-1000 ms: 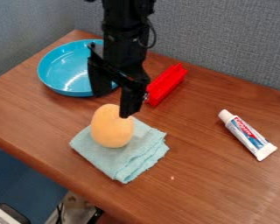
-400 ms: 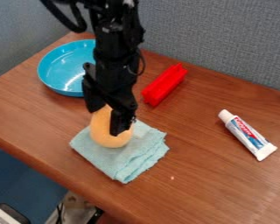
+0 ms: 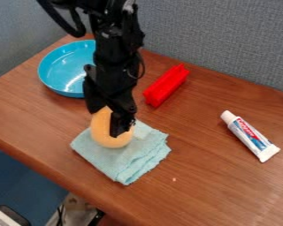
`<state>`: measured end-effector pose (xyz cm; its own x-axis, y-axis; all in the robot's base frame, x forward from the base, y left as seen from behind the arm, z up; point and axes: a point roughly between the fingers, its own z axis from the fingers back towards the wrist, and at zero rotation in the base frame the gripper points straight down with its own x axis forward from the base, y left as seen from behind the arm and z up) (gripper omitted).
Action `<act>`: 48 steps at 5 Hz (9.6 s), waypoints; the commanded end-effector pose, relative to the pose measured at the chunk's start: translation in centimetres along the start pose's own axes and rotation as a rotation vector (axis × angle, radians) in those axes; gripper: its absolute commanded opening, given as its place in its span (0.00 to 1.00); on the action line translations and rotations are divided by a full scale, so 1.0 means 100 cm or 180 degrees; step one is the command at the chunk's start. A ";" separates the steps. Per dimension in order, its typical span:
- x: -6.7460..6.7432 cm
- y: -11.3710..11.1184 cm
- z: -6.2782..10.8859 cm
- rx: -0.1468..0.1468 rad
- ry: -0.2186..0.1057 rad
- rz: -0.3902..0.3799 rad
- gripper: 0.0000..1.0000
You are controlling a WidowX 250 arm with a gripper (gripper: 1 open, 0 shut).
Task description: Put the yellow ball on the blue plate
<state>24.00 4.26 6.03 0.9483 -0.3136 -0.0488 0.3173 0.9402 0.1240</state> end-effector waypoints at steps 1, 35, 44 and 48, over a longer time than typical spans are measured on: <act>0.000 0.006 -0.002 0.0012 -0.0023 0.0048 1.00; 0.020 0.044 0.024 -0.0324 -0.0501 0.0684 0.00; 0.034 0.037 0.036 -0.0554 -0.0486 0.0698 0.00; 0.034 0.029 0.029 -0.0492 -0.0306 0.0578 0.00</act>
<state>27.56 5.40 7.75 0.9905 -0.1369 0.0098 0.1373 0.9891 -0.0539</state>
